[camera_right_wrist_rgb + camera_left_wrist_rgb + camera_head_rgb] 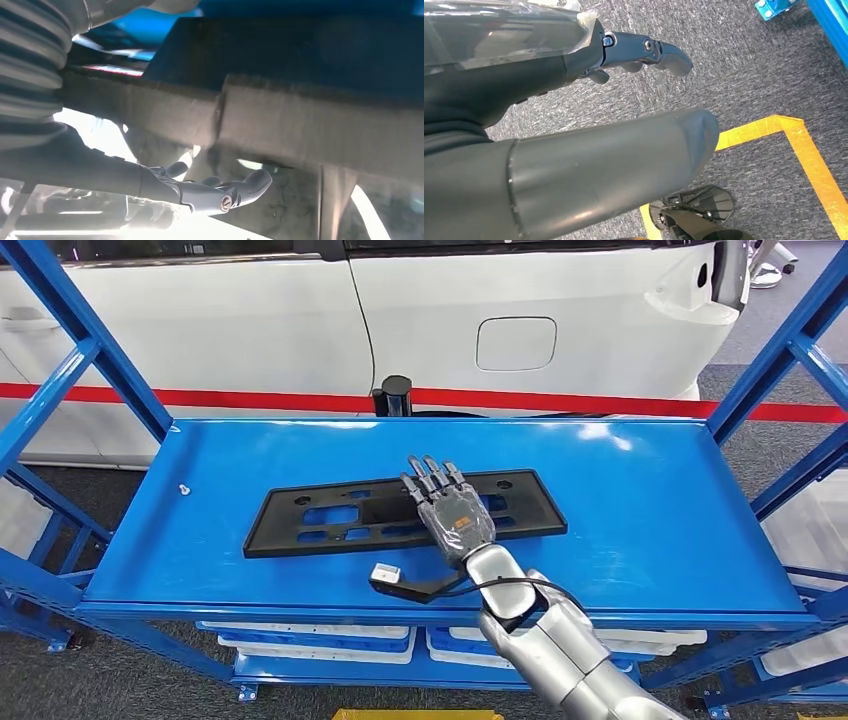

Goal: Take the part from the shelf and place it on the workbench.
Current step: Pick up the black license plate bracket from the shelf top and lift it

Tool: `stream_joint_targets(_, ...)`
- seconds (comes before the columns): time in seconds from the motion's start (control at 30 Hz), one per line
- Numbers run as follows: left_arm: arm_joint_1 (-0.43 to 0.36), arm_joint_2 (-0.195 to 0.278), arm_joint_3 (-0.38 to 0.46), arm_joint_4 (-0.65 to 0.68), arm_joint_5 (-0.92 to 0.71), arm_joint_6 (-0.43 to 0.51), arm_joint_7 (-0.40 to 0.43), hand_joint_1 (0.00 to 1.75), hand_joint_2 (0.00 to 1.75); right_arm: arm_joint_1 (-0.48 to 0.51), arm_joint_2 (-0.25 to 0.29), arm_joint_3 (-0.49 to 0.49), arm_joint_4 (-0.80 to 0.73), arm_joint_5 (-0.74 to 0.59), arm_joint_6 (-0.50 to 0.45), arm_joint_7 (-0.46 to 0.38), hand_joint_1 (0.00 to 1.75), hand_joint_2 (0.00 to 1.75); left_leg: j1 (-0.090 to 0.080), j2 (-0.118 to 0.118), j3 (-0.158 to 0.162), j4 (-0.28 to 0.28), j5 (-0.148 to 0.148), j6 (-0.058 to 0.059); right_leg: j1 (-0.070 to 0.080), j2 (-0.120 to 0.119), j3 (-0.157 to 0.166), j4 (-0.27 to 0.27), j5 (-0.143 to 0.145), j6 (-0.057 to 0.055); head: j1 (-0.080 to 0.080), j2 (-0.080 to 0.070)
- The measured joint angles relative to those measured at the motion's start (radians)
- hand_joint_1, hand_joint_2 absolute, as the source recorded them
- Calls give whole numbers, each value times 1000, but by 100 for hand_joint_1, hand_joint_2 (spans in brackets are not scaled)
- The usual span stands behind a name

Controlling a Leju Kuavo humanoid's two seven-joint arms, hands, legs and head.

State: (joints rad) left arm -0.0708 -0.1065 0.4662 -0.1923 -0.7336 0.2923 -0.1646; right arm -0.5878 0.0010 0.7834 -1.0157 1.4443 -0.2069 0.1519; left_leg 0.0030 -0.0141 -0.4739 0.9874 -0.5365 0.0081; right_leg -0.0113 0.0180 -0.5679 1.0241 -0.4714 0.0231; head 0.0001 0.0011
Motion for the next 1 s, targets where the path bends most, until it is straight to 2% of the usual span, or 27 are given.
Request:
stream_joint_targets(0.1, 0, 0, 0, 0, 5, 1, -1, 0, 0, -56, 26, 14, 105, 29, -5, 45, 139, 175, 0, -1, 2, 0, 0, 0, 0, -1, 3, 0, 0, 0, 0, 0)
stream_joint_targets(0.13, 0, 0, 0, 0, 7, 1, -2, 0, 0, -70, 34, 16, 137, 33, -12, 57, 169, 175, 0, -1, 3, 0, 0, 0, 0, -1, 3, 0, 0, 0, 0, 0)
stream_joint_targets(0.37, 0, 0, 0, 0, 14, -2, -11, 0, 0, -99, 57, 6, 249, 4, -81, 75, 175, 175, 0, -1, 4, 0, 0, 0, 0, -1, 5, -1, 0, 0, 0, 0)
stream_joint_targets(0.53, 0, 0, 0, 0, 20, -8, -22, 0, 0, -87, 51, -19, 253, -8, -125, 57, 175, 175, 0, -1, 4, 0, 0, 0, 0, -1, 4, -1, 0, 0, 0, 0)
stream_joint_targets(0.9, 1, 2, 3, 0, 32, -5, -46, 0, 0, -74, 52, -56, 248, -13, -160, 27, 175, 175, 0, -1, 1, 0, -1, 0, 0, -1, 3, -1, 0, 0, 0, 0)
stream_joint_targets(1.0, 2, 3, 3, 0, 32, -6, -64, 0, 131, -70, 52, -63, 243, -18, -176, 22, 175, 175, 0, -1, 0, 0, -1, 0, 0, -1, 2, -2, 0, 0, 0, 0)
